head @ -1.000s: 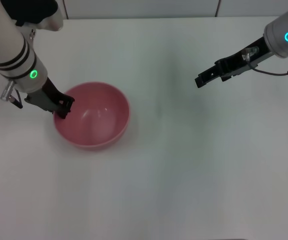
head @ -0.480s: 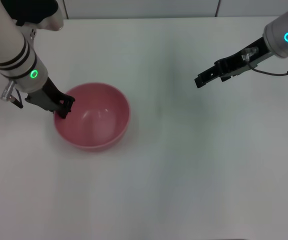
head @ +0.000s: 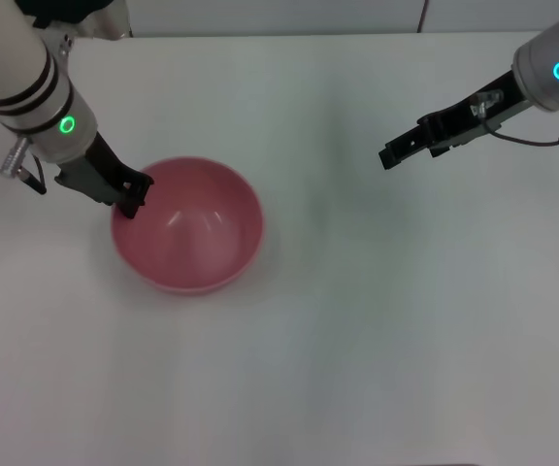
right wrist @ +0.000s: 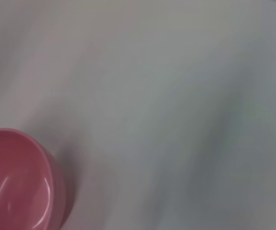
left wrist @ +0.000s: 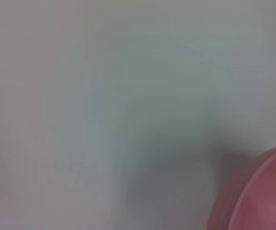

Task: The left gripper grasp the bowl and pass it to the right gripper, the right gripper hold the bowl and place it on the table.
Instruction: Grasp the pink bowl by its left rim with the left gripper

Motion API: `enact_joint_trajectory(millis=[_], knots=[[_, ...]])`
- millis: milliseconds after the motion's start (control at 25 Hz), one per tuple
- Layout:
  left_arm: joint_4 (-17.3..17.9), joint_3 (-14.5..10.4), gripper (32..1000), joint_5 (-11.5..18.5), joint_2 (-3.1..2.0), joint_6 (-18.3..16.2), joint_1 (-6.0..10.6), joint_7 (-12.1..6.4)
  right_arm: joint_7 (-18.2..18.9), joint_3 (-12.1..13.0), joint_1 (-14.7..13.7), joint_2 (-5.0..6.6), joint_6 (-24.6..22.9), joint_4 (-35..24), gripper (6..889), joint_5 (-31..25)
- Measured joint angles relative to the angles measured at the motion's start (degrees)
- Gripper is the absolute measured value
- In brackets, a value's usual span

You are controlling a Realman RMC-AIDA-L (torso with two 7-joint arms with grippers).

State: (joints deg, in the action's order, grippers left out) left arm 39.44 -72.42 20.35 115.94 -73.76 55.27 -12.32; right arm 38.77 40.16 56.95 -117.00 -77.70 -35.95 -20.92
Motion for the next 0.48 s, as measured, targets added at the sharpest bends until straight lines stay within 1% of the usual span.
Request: enact_joint_trajectory(millis=[120, 200, 240, 280, 320, 400, 480], knots=[[0.34, 0.55, 46, 1.11, -0.21, -0.81, 0.09, -1.10, 0.00, 0.00, 0.00, 0.03, 0.00, 0.00, 848, 0.00], [0.35, 2.11, 46, 1.61, -0.25, -1.49, 0.20, -2.43, 0.00, 0.00, 0.00, 0.11, 0.00, 0.01, 848, -0.06], [0.36, 3.81, 46, 2.07, -0.26, -2.21, 0.30, -3.68, 0.00, 0.00, 0.00, 0.15, -0.05, 0.05, 848, -0.26], [0.38, 4.81, 46, 2.40, -0.26, -2.69, 0.40, -4.48, 0.00, 0.00, 0.00, 0.20, -0.22, 0.12, 848, -0.69], [0.46, 6.13, 46, 2.97, -0.27, -3.34, 0.60, -5.73, 0.00, 0.03, -0.01, 0.25, -0.45, 0.20, 848, -1.27], [0.56, 7.04, 45, 3.38, -0.26, -3.91, 0.93, -6.54, 0.03, 0.11, 0.00, 0.37, -1.16, 0.33, 848, -2.49], [0.55, 7.13, 45, 3.39, -0.12, -4.04, 1.28, -6.69, 0.08, 0.24, 0.00, 0.69, -2.23, 0.32, 848, -3.56]])
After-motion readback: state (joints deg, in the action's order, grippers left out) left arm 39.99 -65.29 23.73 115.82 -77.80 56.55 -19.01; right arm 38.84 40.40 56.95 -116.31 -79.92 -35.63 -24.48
